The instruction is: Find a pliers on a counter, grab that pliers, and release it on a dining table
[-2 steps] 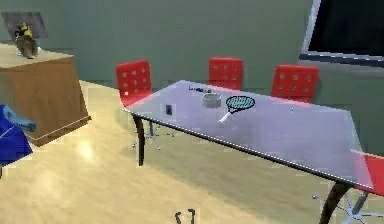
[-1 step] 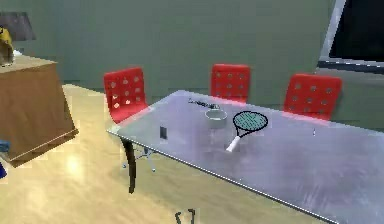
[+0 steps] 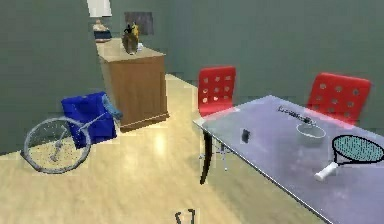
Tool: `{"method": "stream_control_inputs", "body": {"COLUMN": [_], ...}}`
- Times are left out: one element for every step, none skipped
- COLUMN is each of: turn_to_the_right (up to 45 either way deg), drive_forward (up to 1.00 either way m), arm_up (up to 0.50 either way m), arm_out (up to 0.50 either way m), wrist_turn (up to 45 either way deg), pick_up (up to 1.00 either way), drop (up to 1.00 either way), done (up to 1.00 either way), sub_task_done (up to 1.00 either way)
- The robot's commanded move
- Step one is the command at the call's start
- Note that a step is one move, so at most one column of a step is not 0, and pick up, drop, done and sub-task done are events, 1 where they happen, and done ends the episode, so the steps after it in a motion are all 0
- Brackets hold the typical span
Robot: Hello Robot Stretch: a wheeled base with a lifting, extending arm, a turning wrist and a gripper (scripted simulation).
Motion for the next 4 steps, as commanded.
{"method": "stream_control_inputs", "body": {"turn_to_the_right": [0.0,21.0,-21.0,21.0], "drive_forward": [0.30,0.00,0.00,0.00], "arm_up": [0.00,0.00,0.00,0.00], "arm_out": [0.00,0.00,0.00,0.00], "wrist_turn": [0.0,0.0,0.0,0.0], "pick_up": [0.00,0.00,0.00,0.00], "drop": [0.00,0.00,0.00,0.00], "done": [0.00,0.00,0.00,0.00], "sub_task_done": [0.00,0.00,0.00,0.00]}}
